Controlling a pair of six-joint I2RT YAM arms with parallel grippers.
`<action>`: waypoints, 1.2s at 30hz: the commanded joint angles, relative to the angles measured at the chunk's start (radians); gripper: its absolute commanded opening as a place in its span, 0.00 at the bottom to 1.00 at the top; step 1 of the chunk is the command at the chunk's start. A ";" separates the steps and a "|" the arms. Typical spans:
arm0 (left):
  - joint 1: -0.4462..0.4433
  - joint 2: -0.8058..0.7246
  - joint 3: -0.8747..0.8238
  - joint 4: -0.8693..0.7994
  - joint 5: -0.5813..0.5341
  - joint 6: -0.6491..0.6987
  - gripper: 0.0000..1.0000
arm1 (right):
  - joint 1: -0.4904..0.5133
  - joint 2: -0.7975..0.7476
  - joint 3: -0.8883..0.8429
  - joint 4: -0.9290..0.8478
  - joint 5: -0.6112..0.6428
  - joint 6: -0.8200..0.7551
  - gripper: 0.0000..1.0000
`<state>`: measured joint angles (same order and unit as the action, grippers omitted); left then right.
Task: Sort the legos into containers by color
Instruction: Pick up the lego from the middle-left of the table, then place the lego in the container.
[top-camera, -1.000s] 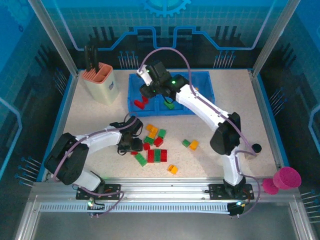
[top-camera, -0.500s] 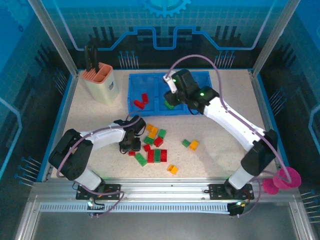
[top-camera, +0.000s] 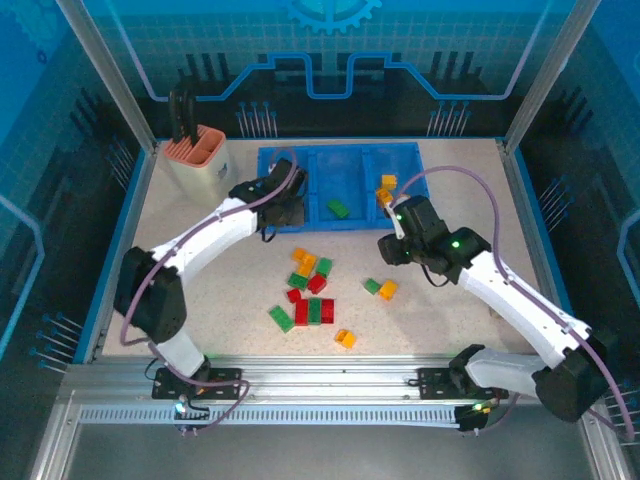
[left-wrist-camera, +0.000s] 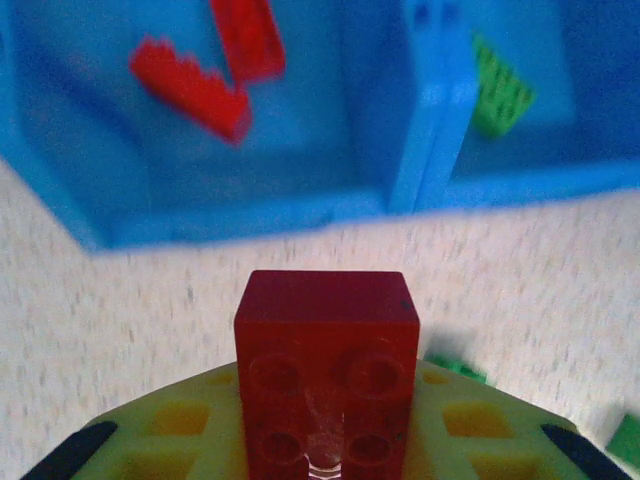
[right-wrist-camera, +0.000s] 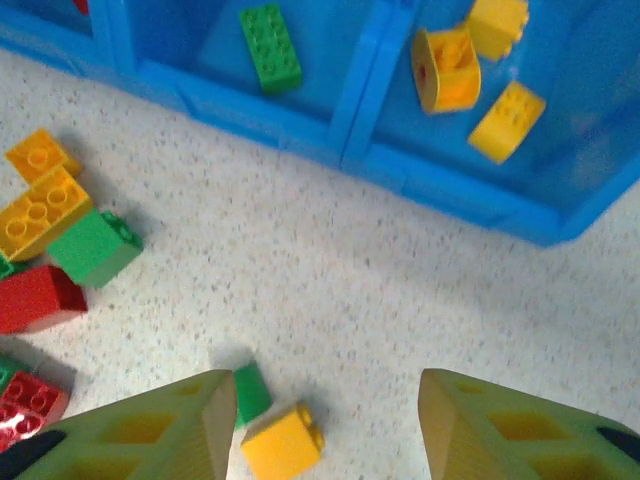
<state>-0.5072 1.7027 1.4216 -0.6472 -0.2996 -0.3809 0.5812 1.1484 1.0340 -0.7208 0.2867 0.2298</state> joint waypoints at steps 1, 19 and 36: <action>0.049 0.118 0.063 0.043 -0.060 0.074 0.31 | -0.013 -0.078 -0.035 -0.044 -0.011 0.052 0.54; 0.196 0.574 0.500 0.110 0.096 0.017 0.31 | -0.067 -0.106 -0.050 -0.040 -0.026 0.026 0.55; 0.202 0.720 0.644 0.134 0.232 -0.050 0.39 | -0.075 -0.058 0.005 -0.048 -0.026 0.009 0.55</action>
<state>-0.3054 2.3955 2.0396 -0.5171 -0.1112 -0.4168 0.5213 1.0851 1.0149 -0.7589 0.2611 0.2470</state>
